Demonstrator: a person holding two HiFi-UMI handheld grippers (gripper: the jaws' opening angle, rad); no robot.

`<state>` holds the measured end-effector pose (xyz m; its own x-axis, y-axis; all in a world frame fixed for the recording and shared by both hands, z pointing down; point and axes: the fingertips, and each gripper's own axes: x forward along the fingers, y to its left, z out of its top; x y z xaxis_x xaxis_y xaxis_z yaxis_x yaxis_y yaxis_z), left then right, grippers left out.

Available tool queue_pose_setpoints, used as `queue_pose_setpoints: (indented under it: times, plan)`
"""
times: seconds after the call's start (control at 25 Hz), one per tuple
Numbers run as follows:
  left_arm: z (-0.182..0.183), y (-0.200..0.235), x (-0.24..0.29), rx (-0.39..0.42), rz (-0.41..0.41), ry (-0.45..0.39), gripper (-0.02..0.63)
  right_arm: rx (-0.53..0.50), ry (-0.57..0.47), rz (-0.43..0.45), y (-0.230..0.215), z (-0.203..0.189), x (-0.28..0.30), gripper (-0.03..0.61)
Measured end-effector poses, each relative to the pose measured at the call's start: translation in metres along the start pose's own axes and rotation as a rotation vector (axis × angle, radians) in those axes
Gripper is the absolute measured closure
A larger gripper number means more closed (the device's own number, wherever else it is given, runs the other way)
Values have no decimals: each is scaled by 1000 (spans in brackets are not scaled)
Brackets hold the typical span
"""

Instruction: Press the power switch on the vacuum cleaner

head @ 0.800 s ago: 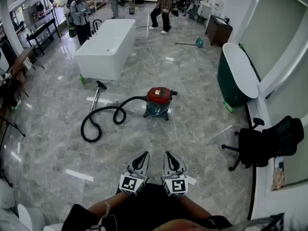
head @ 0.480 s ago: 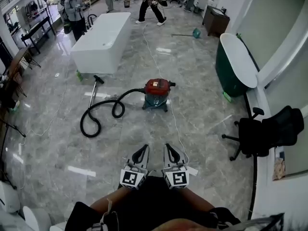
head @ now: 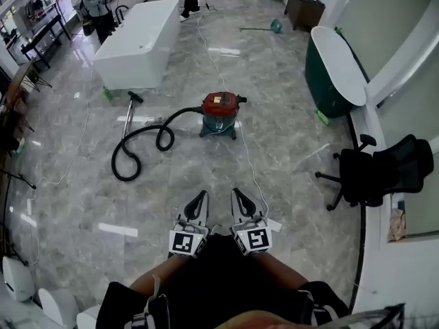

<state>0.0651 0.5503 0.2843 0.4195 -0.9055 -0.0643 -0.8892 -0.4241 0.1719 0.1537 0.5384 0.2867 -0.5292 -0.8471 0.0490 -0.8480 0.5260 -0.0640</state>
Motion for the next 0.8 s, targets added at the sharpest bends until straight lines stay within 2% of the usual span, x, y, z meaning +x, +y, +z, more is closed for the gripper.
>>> queue_pose_setpoints:
  times: [0.2, 0.44, 0.6, 0.8]
  plan:
    - [0, -5, -2, -8, 23, 4, 594, 20, 15, 16, -6, -7, -3, 558]
    - [-1, -2, -8, -37, 56, 40, 594, 80, 49, 94, 3, -17, -7, 558]
    - [1, -4, -2, -34, 63, 45, 594, 136, 51, 92, -12, -23, -8, 558]
    - [-1, -5, 7, -39, 54, 63, 594, 147, 66, 60, -25, -29, -9, 558]
